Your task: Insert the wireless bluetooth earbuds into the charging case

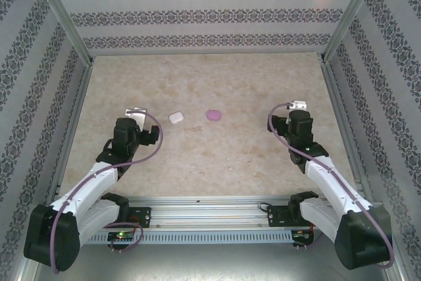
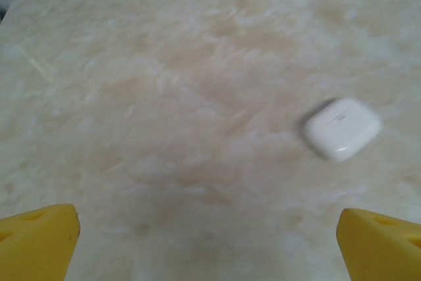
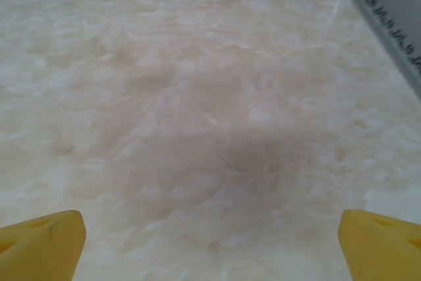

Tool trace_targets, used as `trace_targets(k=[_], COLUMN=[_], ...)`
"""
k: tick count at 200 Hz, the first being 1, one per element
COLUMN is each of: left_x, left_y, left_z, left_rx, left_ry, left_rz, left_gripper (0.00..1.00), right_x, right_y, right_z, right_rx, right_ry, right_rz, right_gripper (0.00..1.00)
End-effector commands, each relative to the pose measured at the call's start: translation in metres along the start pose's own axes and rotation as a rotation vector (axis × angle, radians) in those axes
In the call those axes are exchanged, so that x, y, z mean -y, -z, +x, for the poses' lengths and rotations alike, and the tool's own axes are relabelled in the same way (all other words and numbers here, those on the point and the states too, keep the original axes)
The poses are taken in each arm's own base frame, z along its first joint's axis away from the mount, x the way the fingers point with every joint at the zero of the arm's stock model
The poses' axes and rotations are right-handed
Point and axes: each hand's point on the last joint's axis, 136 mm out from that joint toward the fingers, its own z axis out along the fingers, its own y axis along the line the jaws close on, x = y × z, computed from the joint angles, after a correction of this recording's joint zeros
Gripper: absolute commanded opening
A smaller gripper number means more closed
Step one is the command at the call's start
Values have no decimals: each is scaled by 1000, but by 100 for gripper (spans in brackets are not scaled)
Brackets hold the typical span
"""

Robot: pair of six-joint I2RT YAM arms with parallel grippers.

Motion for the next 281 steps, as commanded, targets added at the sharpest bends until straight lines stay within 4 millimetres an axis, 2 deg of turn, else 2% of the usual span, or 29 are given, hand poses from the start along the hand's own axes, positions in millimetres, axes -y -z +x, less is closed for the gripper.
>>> trace_targets(k=[1, 13, 15, 19, 35, 51, 93, 113, 131, 145, 156, 158, 180, 201, 217, 281], left_x=[-16, -19, -20, -21, -24, -21, -23, -22, -32, -32, -33, -33, -26, -35, -41, -41], left_y=[-7, -11, -12, -14, -22, -29, -46, -60, -58, -58, -57, -58, -74, -88, -88, -88], left_z=[-6, -4, -2, -2, 0, -6, -24, -13, -6, -6, -4, -4, -5, -4, -4, -4], left_rx=[79, 100, 99, 109, 141, 162, 296, 296, 329, 367, 351, 347, 269, 193, 187, 188], left_ry=[10, 40, 45, 57, 82, 56, 40, 41, 85, 81, 90, 91, 67, 114, 131, 131], left_rz=[-76, -85, -88, -91, -98, -81, -87, -83, -126, -124, -125, -123, -81, -72, -94, -95], left_gripper=[100, 100, 100, 100, 100, 100, 100, 100, 100, 100, 100, 100, 100, 100, 100, 100], right_x=[16, 20, 22, 24, 27, 28, 21, 14, 13, 10, 8, 7, 7, 5, 3, 1], right_y=[-3, -7, -10, -12, -20, -28, -43, -55, -71, -80, -81, -82, -83, -83, -84, -84], right_z=[-18, -21, -11, -7, -3, 2, -13, -18, -9, -2, -1, -9, -10, -10, -9, -9], right_rx=[156, 181, 165, 165, 178, 186, 250, 257, 234, 222, 217, 227, 223, 219, 208, 207], right_ry=[-3, -34, -33, -39, -49, -44, -48, -23, -18, -15, -11, -9, -4, 6, 22, 32], right_rz=[42, 30, 33, 30, 24, 13, -27, -57, -62, -76, -83, -84, -81, -82, -79, -78], right_gripper=[98, 98, 98, 98, 98, 98, 98, 98, 98, 98, 98, 98, 98, 98, 98, 98])
